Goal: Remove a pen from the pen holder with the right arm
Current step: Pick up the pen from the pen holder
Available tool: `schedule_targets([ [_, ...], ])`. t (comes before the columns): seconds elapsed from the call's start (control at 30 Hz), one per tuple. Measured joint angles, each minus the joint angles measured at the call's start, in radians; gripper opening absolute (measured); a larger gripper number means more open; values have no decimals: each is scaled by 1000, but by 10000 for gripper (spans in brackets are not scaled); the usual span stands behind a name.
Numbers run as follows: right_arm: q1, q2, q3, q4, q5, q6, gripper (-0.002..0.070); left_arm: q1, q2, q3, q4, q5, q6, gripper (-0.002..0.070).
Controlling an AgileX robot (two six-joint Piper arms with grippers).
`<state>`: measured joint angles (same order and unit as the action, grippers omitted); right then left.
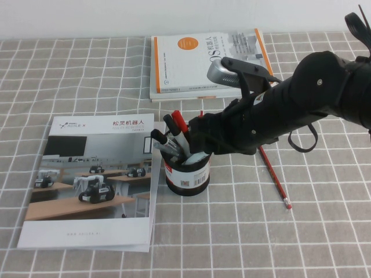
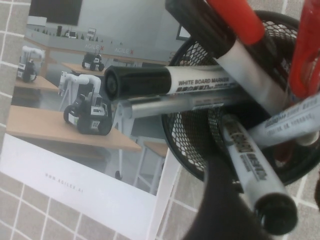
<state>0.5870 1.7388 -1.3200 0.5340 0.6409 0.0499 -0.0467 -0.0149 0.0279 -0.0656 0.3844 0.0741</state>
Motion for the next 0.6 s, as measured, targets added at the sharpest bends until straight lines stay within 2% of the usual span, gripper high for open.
schedule_targets([
  [0.17, 0, 0, 0, 0, 0, 0, 306, 0, 0, 0, 0, 0, 0, -3],
  [0.6, 0, 0, 0, 0, -1, 0, 265, 0, 0, 0, 0, 0, 0, -3],
])
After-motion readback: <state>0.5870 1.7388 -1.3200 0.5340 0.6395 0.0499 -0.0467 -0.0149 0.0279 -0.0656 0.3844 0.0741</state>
